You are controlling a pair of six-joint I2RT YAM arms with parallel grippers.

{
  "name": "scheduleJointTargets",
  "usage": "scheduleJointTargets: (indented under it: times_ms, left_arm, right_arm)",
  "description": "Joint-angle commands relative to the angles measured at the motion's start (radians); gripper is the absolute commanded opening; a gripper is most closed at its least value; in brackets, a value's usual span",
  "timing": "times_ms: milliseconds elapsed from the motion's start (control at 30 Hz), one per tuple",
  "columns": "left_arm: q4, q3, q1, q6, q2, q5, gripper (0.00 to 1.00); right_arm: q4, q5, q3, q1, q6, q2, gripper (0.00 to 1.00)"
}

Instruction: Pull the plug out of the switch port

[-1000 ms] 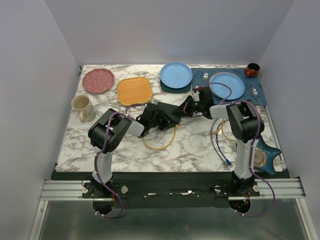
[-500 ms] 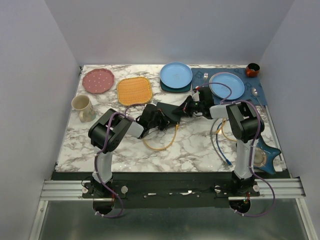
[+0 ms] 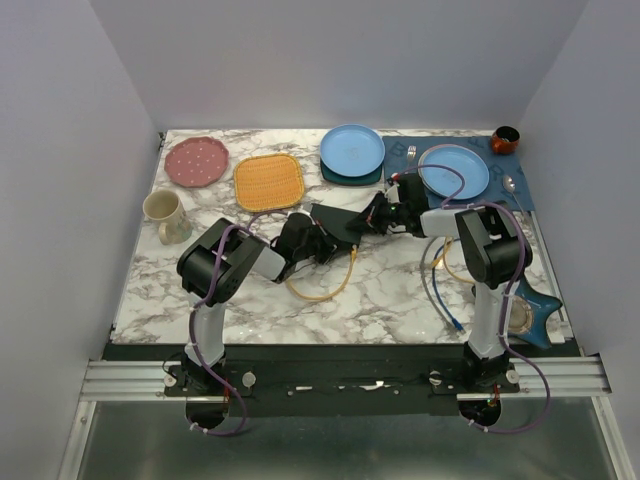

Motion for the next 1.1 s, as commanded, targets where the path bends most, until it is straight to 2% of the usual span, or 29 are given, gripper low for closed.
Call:
scheduleJointTargets:
  times_ms: [0,100,133,433,500,567,633,833,1067]
  left_arm:
    - [-0.04,-0.05,-0.001,0.005,-0.001,0.013,0.0]
    - [-0.045,-0.053,0.005,-0.004,-0.01,0.015,0.08]
    - [-0.036,-0.056,0.007,-0.007,-0.012,0.024,0.16]
    - [-0.016,-0.076,0.013,-0.03,-0.03,0.031,0.34]
    - [-0.017,-0.093,0.016,-0.021,-0.071,0.03,0.44]
    - [-0.11,-0.09,0.014,0.052,-0.116,0.005,0.57]
    - [-0.24,-0.065,0.01,0.104,-0.183,-0.034,0.63]
    - [-0.535,0.03,-0.052,0.32,-0.26,-0.155,0.65]
    - [-0.72,0.11,-0.176,0.482,-0.247,-0.301,0.65]
  right_arm:
    - [-0.066,0.039,-0.001,0.007,-0.032,-0.018,0.01]
    - [-0.065,0.035,-0.002,0.007,-0.032,-0.013,0.01]
    - [-0.066,0.037,-0.004,0.007,-0.032,-0.01,0.01]
    - [-0.065,0.039,-0.016,0.005,-0.037,-0.009,0.01]
    - [-0.065,0.038,-0.019,0.007,-0.041,-0.01,0.01]
    - [-0.065,0.043,-0.02,0.007,-0.045,-0.013,0.01]
    - [-0.066,0.042,-0.019,0.007,-0.043,-0.013,0.01]
    - [-0.068,0.051,-0.031,0.007,-0.048,-0.03,0.01]
    - [-0.103,0.071,-0.04,0.005,-0.049,-0.111,0.01]
